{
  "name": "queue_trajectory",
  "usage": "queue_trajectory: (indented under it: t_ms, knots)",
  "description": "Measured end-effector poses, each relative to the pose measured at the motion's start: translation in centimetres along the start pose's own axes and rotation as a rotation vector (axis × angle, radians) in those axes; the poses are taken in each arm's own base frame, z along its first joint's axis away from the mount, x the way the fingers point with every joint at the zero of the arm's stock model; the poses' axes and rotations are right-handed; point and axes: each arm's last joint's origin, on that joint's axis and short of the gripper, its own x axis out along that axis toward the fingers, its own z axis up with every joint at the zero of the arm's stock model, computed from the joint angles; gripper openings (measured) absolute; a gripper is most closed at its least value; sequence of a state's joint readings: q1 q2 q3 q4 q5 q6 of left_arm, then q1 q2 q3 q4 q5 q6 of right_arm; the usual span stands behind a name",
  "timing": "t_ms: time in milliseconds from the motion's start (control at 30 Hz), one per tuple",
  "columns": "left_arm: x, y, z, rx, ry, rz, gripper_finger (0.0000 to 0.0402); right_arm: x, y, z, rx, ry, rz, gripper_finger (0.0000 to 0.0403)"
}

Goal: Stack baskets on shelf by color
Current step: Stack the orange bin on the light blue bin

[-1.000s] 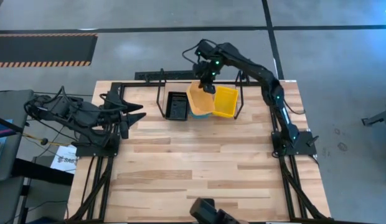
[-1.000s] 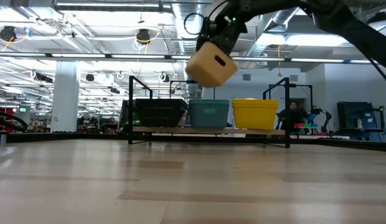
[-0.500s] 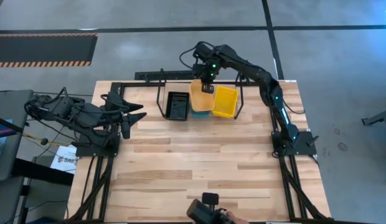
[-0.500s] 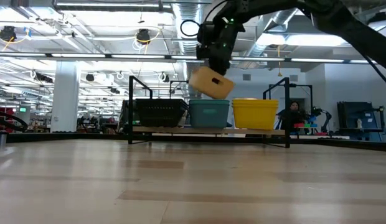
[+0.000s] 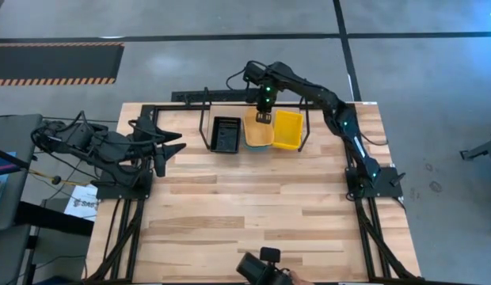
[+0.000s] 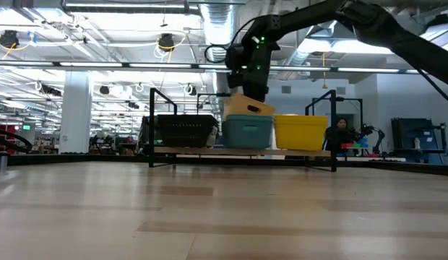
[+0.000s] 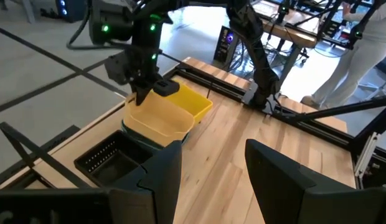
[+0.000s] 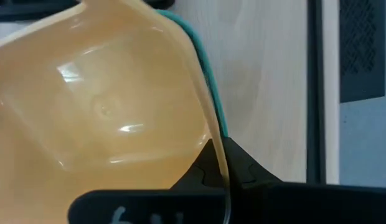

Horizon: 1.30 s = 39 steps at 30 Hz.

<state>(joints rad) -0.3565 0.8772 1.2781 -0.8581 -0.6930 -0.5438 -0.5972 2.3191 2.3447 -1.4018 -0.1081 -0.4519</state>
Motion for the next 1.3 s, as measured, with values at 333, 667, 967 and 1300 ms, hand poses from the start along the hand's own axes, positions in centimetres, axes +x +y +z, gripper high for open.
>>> queue_trajectory:
  t_ms: [333, 667, 967, 1300]
  knots:
    - [0.0, 0.0, 0.0, 0.0, 0.004, 0.001, 0.0164, 1.5, -0.4, 0.4, -0.018, 0.005, 0.002, 0.0001]
    - [0.0, 0.1, -0.1, 0.008, 0.012, 0.006, 0.0164, 1.1, -0.2, 0.0, -0.02, 0.051, -0.013, 0.0001]
    - [0.0, 0.1, -0.2, 0.012, 0.015, 0.008, 0.0164, 0.7, 0.6, -0.3, -0.024, 0.136, -0.083, 0.0001]
    - [0.0, 0.1, -0.2, 0.012, 0.015, 0.008, 0.0164, 0.7, 0.8, -0.1, -0.025, 0.125, -0.087, 0.0029]
